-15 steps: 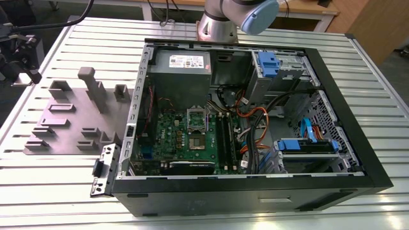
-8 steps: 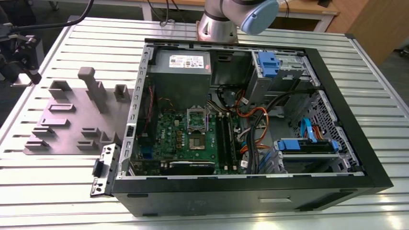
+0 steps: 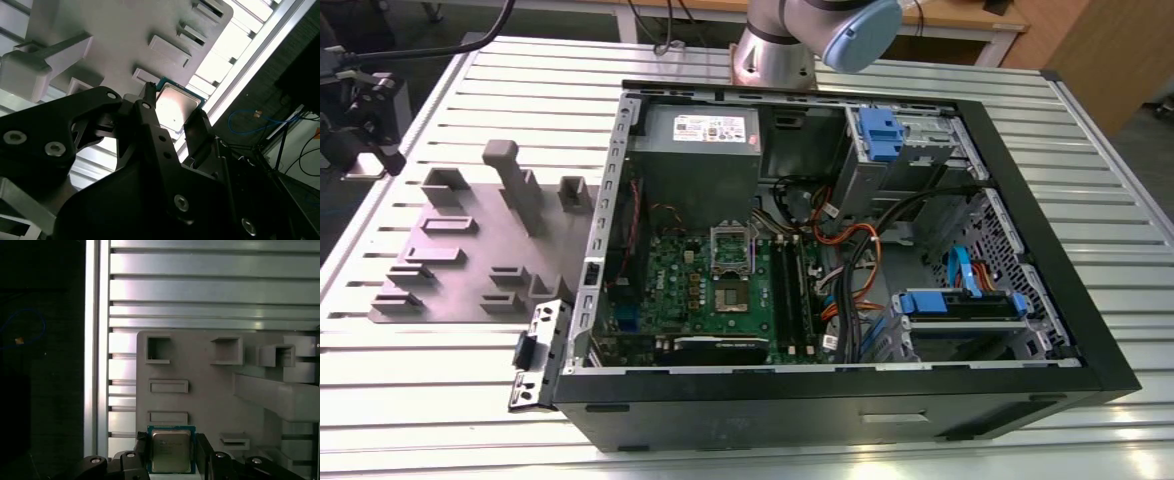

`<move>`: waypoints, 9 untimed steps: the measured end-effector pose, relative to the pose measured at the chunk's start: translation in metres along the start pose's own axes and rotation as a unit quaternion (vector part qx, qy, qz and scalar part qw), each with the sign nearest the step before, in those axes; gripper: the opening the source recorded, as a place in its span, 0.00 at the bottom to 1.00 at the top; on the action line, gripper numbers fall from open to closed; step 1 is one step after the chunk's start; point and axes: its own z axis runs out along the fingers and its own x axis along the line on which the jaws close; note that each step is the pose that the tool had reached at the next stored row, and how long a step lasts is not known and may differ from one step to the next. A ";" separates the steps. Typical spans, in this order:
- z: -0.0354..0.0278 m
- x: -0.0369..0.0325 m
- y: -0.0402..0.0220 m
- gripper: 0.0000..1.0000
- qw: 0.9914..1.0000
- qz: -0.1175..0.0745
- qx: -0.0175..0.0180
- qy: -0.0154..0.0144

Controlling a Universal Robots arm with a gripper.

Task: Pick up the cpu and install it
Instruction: 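Pick up the cpu and move it towards the insertion slot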

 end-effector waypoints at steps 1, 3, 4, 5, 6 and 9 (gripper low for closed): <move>-0.0002 0.0000 0.0000 0.47 1.000 0.000 0.000 0.000; -0.0007 0.0000 0.0000 0.47 1.000 0.000 0.000 0.000; -0.0007 0.0000 0.0000 0.47 1.000 0.000 0.000 0.000; -0.0008 0.0000 0.0000 0.47 1.000 0.000 0.000 0.000; -0.0009 0.0000 0.0000 0.47 1.000 0.000 0.000 0.000; -0.0011 0.0000 0.0000 0.47 1.000 0.000 0.000 0.000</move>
